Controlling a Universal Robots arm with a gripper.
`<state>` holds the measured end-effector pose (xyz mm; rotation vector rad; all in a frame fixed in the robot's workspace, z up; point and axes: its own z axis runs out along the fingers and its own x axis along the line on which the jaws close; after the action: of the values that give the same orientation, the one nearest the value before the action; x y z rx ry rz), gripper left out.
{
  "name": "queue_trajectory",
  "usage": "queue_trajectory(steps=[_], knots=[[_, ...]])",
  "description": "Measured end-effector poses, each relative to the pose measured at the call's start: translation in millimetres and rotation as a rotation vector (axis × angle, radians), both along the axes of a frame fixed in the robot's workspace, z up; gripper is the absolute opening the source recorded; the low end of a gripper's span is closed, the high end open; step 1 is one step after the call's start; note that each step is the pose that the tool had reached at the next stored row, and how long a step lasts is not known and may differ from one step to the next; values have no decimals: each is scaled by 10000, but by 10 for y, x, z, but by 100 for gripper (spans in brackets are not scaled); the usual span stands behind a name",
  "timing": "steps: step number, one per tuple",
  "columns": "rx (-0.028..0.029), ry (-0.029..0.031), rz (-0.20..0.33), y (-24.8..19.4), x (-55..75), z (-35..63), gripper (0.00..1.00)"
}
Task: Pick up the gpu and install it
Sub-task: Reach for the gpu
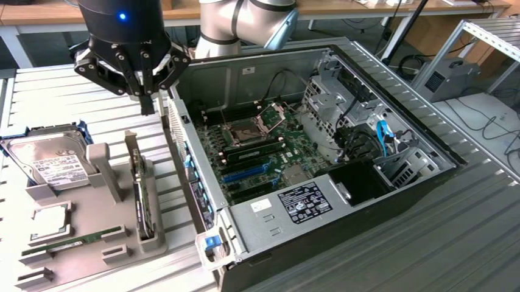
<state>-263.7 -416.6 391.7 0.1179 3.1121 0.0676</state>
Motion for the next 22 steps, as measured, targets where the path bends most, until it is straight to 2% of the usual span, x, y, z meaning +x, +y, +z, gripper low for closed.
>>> queue_trajectory(steps=[22], knots=[[0,0,0,-54,0,-6,11]])
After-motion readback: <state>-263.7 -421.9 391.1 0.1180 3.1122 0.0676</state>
